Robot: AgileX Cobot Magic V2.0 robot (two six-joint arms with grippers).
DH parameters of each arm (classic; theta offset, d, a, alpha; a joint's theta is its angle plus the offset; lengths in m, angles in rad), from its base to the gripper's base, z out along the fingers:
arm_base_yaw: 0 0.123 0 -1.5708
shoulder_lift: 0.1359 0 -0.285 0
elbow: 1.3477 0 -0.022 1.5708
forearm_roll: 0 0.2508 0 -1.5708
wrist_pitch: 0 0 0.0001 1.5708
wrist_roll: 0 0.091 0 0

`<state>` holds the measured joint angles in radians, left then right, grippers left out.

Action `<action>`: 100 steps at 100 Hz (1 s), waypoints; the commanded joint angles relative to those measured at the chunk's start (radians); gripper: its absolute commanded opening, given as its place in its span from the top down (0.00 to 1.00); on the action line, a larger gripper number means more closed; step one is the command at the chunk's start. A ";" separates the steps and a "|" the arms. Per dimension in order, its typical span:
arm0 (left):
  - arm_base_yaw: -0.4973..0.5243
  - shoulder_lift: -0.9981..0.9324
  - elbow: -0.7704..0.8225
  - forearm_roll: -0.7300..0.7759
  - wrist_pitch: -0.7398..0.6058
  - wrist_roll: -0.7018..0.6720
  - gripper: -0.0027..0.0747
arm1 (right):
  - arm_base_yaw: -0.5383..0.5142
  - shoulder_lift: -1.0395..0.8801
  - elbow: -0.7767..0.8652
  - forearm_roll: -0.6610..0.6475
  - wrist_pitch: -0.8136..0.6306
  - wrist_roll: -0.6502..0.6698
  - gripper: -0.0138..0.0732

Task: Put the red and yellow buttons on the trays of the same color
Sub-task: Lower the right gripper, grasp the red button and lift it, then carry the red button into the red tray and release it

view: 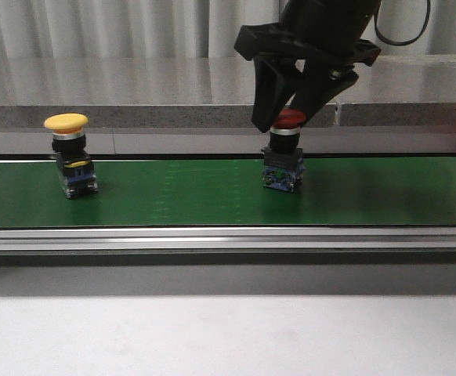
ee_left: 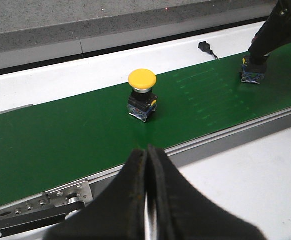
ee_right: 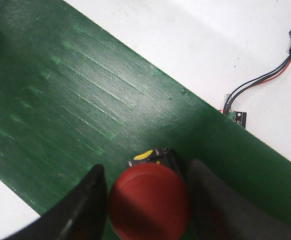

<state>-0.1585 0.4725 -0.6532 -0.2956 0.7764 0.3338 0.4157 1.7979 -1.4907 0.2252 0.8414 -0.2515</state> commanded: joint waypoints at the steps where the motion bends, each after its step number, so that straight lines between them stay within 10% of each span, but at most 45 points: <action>1: -0.008 0.006 -0.025 -0.029 -0.062 -0.008 0.99 | 0.000 -0.040 -0.034 0.014 -0.044 -0.007 0.58; 48: -0.008 0.006 -0.025 -0.029 -0.062 -0.008 0.99 | -0.077 -0.126 -0.034 -0.065 -0.029 0.088 0.62; 100: -0.008 0.006 -0.025 -0.029 -0.062 -0.008 0.99 | -0.473 -0.214 -0.034 -0.134 -0.043 0.294 0.62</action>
<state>-0.1585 0.4725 -0.6532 -0.2956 0.7764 0.3338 0.0070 1.6343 -1.4913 0.0950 0.8525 0.0250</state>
